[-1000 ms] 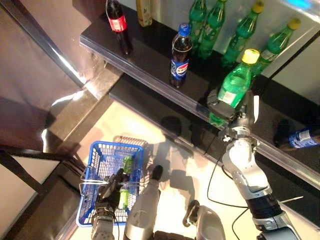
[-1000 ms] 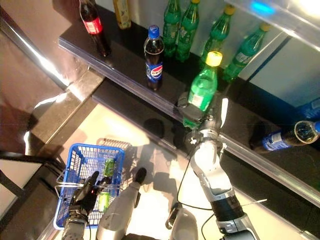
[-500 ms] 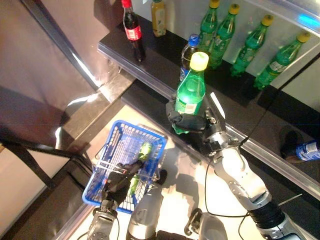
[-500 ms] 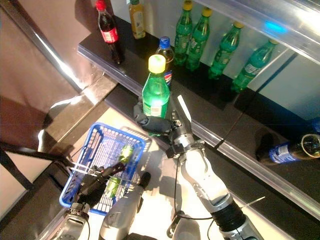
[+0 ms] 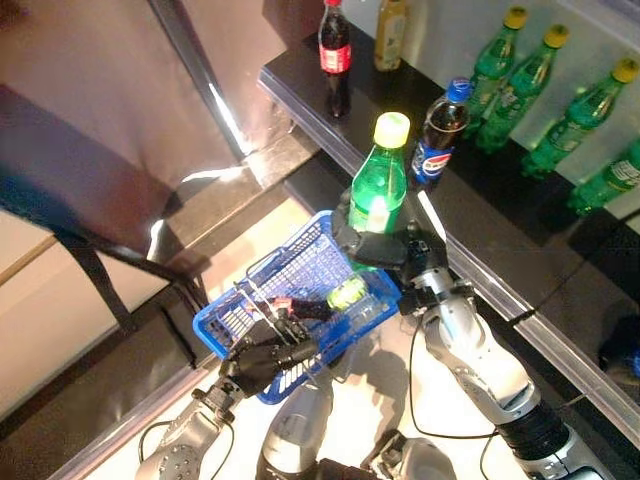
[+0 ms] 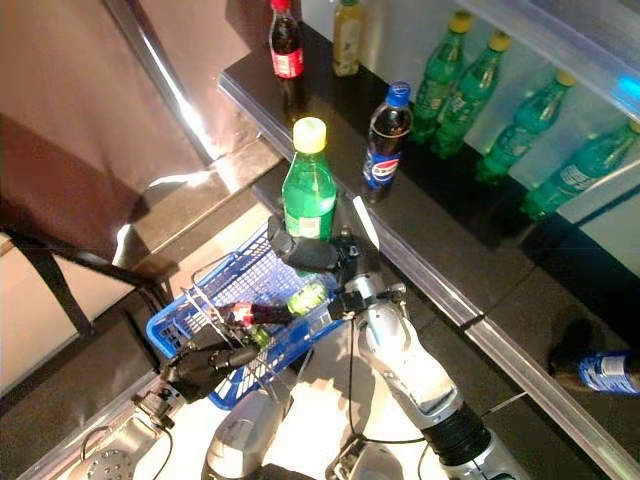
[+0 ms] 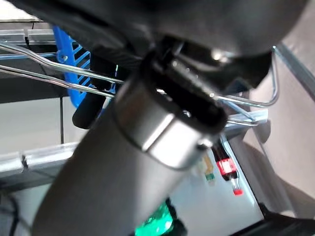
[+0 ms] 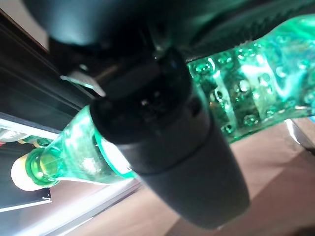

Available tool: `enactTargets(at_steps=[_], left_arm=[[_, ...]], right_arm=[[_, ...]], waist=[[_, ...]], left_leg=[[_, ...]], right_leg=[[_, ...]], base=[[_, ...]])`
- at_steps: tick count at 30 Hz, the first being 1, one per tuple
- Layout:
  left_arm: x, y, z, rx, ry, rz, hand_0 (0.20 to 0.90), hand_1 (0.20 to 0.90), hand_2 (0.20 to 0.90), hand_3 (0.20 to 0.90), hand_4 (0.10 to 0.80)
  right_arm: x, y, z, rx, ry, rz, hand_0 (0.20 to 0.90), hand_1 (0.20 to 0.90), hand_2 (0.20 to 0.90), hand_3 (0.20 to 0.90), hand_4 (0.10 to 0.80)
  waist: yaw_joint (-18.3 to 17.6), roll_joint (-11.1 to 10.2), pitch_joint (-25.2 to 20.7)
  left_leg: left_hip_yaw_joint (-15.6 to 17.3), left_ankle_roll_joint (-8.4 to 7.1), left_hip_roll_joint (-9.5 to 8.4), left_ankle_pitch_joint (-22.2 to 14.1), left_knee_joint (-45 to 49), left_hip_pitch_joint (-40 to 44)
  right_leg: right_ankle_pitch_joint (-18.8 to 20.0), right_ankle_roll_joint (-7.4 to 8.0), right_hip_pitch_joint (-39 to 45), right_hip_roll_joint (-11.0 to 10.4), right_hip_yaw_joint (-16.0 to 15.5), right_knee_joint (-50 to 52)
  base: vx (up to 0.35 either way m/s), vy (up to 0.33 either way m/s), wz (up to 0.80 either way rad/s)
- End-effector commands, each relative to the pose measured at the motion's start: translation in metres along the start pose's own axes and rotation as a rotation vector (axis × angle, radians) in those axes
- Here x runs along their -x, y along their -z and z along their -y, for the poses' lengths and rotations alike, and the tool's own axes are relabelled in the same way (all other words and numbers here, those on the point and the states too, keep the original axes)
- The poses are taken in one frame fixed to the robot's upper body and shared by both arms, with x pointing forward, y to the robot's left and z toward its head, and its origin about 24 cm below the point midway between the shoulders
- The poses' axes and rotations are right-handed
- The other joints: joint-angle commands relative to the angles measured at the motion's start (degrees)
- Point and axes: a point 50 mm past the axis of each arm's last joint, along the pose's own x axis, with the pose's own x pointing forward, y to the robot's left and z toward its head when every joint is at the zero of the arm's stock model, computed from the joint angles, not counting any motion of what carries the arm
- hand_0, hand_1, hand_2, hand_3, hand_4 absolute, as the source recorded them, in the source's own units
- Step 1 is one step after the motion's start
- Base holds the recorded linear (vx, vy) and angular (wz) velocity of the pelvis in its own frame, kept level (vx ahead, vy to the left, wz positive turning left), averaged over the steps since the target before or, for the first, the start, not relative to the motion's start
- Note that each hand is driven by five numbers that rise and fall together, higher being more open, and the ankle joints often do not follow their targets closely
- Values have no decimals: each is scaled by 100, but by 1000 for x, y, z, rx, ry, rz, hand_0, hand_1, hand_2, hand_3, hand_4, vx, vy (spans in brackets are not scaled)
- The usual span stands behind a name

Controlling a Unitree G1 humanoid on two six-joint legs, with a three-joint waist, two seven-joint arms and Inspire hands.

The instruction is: Pick up the drink and place into the basket.

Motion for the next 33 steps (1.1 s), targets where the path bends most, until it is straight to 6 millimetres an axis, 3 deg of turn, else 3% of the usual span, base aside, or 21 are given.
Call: enactTargets(at_steps=[1,6,12,23,30,33], left_arm=[[-11,-46,89,-102,629,251,300,300,300,200,100],[-14,-56,109,-153,759,261,300,300,300,200,100],[-17,-64,120,-152,823,291,300,300,300,200,100],[-19,-71,125,-156,821,318,300,300,300,200,100],[-13,-73,133,-166,902,343,300,300,300,200,100],[-9,-76,140,-159,949,370,300,300,300,200,100]], right_arm=[[-7,-49,-22,-98,-96,276,300,300,300,200,100],[-9,-38,-30,-196,-98,208,300,300,300,200,100],[-11,-35,-43,-251,-119,187,300,300,300,200,100],[-18,-32,-62,-310,-150,137,300,300,300,200,100],[-18,-8,-59,-20,-95,112,300,300,300,200,100],[-18,19,-52,103,-107,42,300,300,300,200,100]], waist=[[72,288,-1271],[137,252,-1242],[173,247,-1266],[259,222,-1382],[322,235,-1459],[391,319,-1503]], left_leg=[[-66,-147,104,-494,264,329],[-148,-135,117,-482,243,370],[-220,-131,117,-469,201,407],[-291,-125,104,-487,197,508],[-292,-134,60,-520,236,495],[-311,-145,14,-521,247,515]], right_leg=[[858,-423,-238,131,-101,-197],[879,-415,-161,135,-189,-214],[873,-427,-129,150,-215,-226],[848,-439,-41,146,-232,-202],[807,-425,-39,94,-271,-138],[768,-424,8,13,-355,-76]], base=[[19,-21,18],[29,-42,8],[20,-10,6],[39,1,2],[20,16,0],[55,98,1]])
